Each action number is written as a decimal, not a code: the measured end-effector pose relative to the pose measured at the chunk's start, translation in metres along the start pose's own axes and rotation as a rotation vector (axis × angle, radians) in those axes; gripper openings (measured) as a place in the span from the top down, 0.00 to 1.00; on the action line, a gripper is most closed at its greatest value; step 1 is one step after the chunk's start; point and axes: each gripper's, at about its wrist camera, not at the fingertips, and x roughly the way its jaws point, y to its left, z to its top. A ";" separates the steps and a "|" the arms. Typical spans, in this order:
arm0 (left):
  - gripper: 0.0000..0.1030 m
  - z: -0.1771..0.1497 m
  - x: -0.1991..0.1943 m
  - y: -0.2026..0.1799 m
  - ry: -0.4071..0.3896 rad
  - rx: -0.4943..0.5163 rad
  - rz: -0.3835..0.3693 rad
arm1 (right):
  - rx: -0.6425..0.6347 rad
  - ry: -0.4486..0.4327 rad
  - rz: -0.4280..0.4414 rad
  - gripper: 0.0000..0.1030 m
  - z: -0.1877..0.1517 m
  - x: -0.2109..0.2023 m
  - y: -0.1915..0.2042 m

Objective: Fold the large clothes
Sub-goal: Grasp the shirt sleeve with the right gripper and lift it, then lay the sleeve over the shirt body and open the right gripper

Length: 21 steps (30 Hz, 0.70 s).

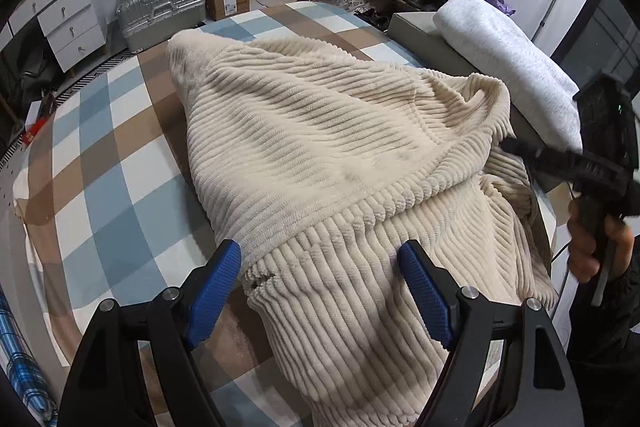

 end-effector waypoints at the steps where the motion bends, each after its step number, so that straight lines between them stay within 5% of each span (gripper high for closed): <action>1: 0.24 -0.001 0.001 0.001 0.001 -0.002 -0.003 | 0.000 -0.005 -0.002 0.48 0.001 0.002 0.000; 5: 0.24 -0.002 0.001 0.005 0.002 -0.018 -0.024 | 0.009 0.017 0.016 0.45 0.013 0.025 0.000; 8: 0.24 -0.002 0.001 0.005 0.002 -0.019 -0.027 | -0.027 0.026 0.007 0.84 0.017 0.033 0.010; 9: 0.24 -0.001 0.000 0.005 0.003 -0.019 -0.022 | -0.052 -0.013 0.020 0.88 0.017 0.022 0.018; 13: 0.24 -0.003 -0.004 0.005 -0.010 -0.026 -0.013 | -0.195 -0.159 0.094 0.89 0.020 -0.020 0.048; 15: 0.24 -0.002 -0.002 0.007 -0.009 -0.031 -0.022 | -0.182 -0.120 0.033 0.89 0.023 -0.006 0.038; 17: 0.24 -0.001 0.000 0.008 -0.005 -0.045 -0.044 | -0.092 0.007 -0.048 0.86 0.024 0.030 0.012; 21: 0.24 0.006 -0.011 0.016 -0.049 -0.059 -0.026 | -0.055 0.029 -0.053 0.62 0.012 0.030 0.000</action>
